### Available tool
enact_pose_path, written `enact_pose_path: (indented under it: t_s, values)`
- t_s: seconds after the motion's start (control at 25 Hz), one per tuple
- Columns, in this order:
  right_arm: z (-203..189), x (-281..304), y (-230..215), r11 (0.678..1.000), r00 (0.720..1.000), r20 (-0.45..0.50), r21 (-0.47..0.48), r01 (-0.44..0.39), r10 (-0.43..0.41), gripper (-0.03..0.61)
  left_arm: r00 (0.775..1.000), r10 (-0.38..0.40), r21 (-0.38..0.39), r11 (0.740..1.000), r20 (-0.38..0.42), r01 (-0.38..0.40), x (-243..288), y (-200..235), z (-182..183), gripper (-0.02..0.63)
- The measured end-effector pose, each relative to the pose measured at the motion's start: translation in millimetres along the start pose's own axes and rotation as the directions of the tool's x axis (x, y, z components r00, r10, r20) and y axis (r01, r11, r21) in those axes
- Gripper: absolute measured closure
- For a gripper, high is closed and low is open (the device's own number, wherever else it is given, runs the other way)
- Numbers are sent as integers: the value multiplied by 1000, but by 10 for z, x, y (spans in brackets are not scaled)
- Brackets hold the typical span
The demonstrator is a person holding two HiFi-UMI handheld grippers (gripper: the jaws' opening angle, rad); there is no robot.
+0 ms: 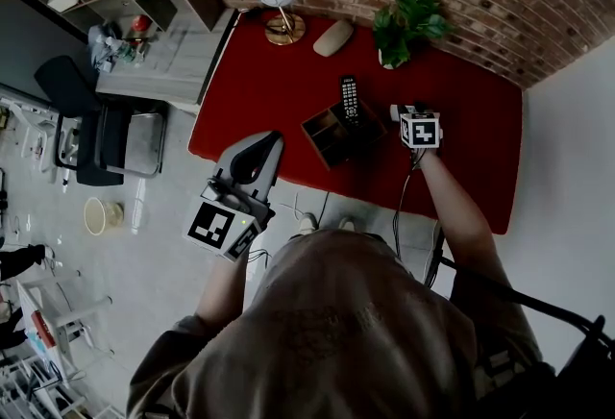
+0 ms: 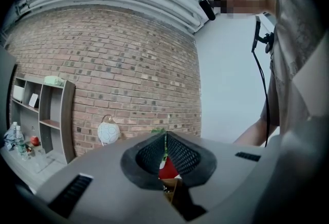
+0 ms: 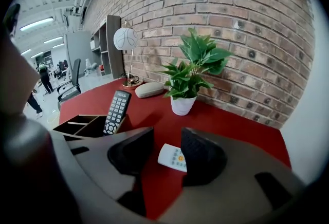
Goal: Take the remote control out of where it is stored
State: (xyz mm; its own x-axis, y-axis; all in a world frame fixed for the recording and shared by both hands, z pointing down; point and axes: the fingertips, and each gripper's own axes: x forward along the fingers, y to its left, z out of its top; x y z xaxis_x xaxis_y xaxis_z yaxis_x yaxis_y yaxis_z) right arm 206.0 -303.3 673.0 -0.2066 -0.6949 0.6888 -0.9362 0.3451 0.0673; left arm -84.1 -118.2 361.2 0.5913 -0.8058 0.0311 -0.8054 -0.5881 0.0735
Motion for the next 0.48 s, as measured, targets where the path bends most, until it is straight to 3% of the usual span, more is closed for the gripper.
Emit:
enact_pose_path:
  t_s: [0.28,0.4,0.48]
  values:
    - [588,-444,303,998,982,178,-2,-67,66,411,1000,7,0,1000,-26,-7,-28,8,-89,603]
    - [908,-791,481,994,949,296,-15,-110,109,411,999,8,4,1000,-32,-8,-41,17,-145,603]
    - [1154,-1095,626,987,903,401,-29,-157,156,411,1000,9,0,1000,-26,-9,-35,19,-125,603]
